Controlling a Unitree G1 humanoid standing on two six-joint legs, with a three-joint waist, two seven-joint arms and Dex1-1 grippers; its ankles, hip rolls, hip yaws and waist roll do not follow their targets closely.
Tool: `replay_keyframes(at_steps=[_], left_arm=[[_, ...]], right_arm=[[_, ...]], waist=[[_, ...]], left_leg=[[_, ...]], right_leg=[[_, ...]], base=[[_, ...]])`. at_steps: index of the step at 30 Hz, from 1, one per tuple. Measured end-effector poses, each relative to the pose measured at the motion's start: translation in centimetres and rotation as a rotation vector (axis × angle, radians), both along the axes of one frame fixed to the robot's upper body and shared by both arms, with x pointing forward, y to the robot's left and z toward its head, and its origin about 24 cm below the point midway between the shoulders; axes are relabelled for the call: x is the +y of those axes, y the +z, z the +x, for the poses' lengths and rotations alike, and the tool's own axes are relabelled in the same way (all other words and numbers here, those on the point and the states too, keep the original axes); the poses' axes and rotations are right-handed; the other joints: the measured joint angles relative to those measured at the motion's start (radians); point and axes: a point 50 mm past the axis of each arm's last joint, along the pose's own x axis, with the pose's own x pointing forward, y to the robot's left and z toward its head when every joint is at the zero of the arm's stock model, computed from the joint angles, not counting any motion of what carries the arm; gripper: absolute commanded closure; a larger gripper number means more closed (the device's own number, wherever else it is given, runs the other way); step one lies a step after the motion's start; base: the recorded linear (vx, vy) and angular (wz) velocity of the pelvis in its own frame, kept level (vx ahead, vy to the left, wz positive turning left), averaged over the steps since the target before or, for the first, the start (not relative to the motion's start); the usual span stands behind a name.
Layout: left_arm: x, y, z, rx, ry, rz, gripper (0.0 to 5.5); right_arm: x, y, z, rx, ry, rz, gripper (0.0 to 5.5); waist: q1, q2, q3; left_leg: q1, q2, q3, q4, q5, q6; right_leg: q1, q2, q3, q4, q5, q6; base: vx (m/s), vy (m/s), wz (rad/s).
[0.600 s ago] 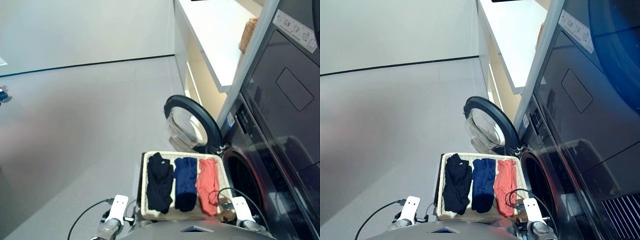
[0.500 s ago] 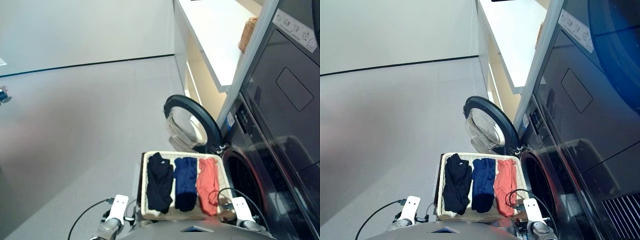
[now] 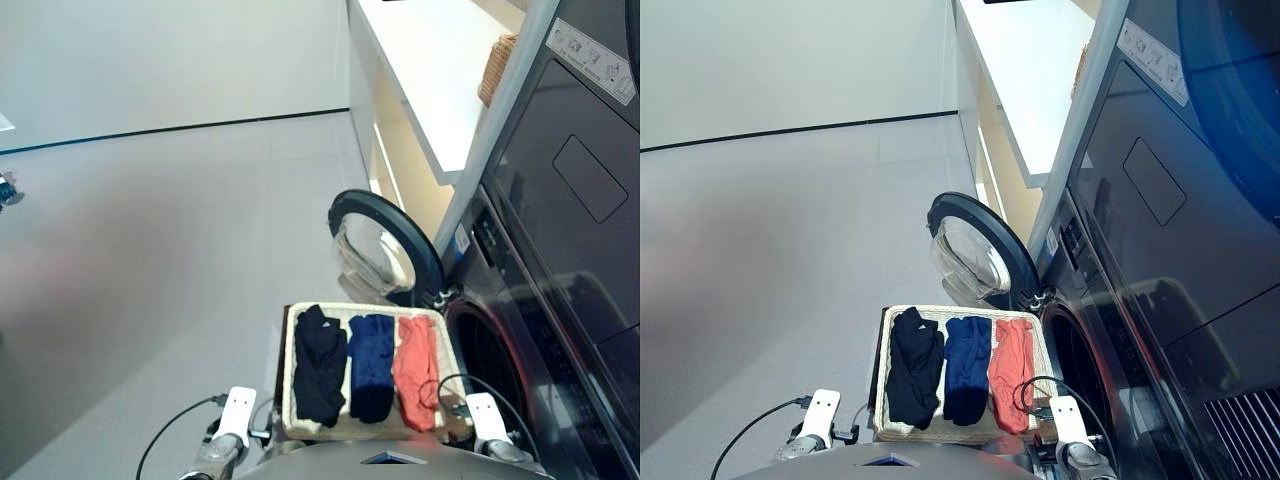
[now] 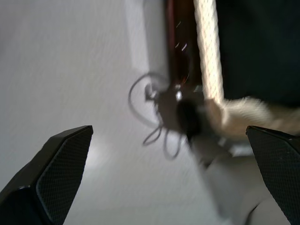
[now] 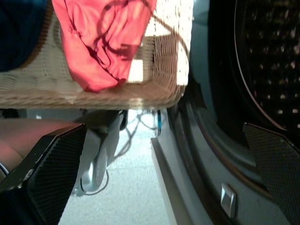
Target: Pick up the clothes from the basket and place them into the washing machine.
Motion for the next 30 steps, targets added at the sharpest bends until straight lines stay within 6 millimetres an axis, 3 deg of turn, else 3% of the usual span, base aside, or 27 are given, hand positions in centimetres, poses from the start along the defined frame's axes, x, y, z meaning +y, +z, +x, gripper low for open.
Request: replay_keyframes(at_steps=[5,11,17,20,25,30], left_arm=[[-2.3,2.9,5.0,-0.237,0.000,-0.109,0.00],[-4.6,6.8,9.9,-0.462,-0.005,-0.192,0.00],[-6.4,10.7,14.7,-0.627,-0.071,-0.182,0.00],[-7.1,12.7,16.7,-0.700,-0.090,-0.172,0.00],[-7.4,14.9,18.9,-0.783,-0.056,-0.136,0.00],[-7.0,17.0,21.2,-0.846,0.011,-0.071,0.00]], right_arm=[[1.7,1.9,4.2,-0.202,0.076,0.023,0.00],[4.6,6.5,9.9,-0.526,0.124,0.118,0.00],[7.4,11.8,15.0,-0.795,0.205,0.181,0.00],[8.8,14.2,16.8,-0.891,0.250,0.198,0.00],[10.8,19.0,19.0,-1.095,0.302,0.242,0.00],[14.4,23.7,20.6,-1.258,0.408,0.321,0.00]], waist=[[-0.002,0.000,0.028],[-0.009,-0.005,0.081],[-0.019,-0.040,0.220],[-0.030,-0.064,0.267],[-0.035,-0.065,0.336],[-0.040,-0.085,0.390]], left_leg=[[-0.026,0.001,-0.003,0.002,0.008,-0.001],[-0.081,0.003,0.000,0.002,0.023,-0.001],[-0.163,0.006,0.030,0.008,0.050,0.003],[-0.219,0.007,0.030,0.033,0.054,0.006],[-0.306,0.008,0.028,0.075,0.056,0.008],[-0.410,0.010,0.026,0.130,0.059,0.008]], right_leg=[[-0.023,0.002,-0.003,0.003,0.005,-0.002],[-0.089,0.004,0.002,0.006,0.017,-0.004],[-0.207,0.012,0.034,0.061,0.034,-0.004],[-0.274,0.012,0.037,0.101,0.031,-0.003],[-0.385,0.011,0.042,0.195,0.007,-0.007],[-0.519,0.011,0.056,0.309,-0.020,-0.016]], base=[[-0.011,-0.004,0.005],[-0.069,-0.010,-0.018],[-0.076,-0.026,-0.155],[-0.041,-0.030,-0.023],[-0.016,-0.009,0.007],[-0.104,-0.052,0.014]])
